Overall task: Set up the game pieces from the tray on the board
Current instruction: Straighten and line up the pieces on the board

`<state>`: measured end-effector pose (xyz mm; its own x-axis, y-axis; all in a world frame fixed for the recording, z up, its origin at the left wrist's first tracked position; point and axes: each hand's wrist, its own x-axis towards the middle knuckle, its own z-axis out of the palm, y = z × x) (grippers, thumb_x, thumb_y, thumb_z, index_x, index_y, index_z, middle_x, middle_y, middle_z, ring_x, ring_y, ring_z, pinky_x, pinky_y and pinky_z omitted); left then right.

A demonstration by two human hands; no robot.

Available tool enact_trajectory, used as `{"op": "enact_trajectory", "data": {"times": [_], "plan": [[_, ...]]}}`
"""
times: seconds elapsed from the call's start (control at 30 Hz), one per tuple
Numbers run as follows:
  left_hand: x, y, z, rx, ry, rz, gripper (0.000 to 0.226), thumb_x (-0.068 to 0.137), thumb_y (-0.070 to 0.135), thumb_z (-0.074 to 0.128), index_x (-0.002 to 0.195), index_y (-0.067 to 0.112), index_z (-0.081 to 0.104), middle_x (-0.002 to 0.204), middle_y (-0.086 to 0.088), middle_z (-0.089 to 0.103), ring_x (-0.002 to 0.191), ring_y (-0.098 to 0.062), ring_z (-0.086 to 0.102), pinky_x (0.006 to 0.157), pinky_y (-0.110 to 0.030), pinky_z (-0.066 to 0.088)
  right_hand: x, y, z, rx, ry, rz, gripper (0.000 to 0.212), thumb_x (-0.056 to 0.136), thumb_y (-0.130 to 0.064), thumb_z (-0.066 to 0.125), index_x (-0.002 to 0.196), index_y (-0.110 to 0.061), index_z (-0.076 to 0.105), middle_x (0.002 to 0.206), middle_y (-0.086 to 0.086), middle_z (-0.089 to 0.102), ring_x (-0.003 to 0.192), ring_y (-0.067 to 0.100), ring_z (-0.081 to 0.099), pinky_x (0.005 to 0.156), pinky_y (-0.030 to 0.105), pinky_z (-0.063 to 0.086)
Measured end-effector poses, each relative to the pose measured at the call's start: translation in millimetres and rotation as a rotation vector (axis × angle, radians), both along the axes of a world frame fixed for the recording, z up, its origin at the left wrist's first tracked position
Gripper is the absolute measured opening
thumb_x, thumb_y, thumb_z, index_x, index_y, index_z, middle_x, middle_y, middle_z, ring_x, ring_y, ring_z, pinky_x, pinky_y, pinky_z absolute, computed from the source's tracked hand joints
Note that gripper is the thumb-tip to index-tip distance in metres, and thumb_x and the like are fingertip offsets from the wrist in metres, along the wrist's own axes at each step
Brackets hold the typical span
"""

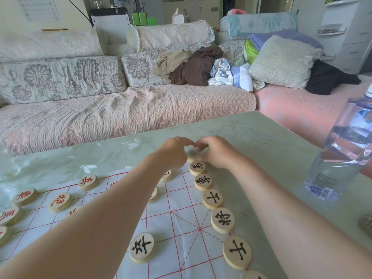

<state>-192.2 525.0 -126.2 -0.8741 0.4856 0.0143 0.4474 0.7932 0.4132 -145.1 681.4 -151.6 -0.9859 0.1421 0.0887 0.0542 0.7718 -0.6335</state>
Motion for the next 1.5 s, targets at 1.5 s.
{"op": "enact_trajectory", "data": {"times": [1.5], "plan": [[-6.1, -39.7, -6.1, 0.125, 0.066, 0.098, 0.033, 0.088, 0.019, 0.065, 0.118, 0.030, 0.061, 0.106, 0.012, 0.065, 0.087, -0.015, 0.061, 0.078, -0.028, 0.050, -0.8, -2.3, 7.9, 0.051, 0.073, 0.039, 0.041, 0.088, -0.014, 0.069, 0.124, -0.035, 0.065, 0.127, -0.011, 0.062, 0.120, 0.013, 0.056, 0.104, 0.032, 0.044]]}}
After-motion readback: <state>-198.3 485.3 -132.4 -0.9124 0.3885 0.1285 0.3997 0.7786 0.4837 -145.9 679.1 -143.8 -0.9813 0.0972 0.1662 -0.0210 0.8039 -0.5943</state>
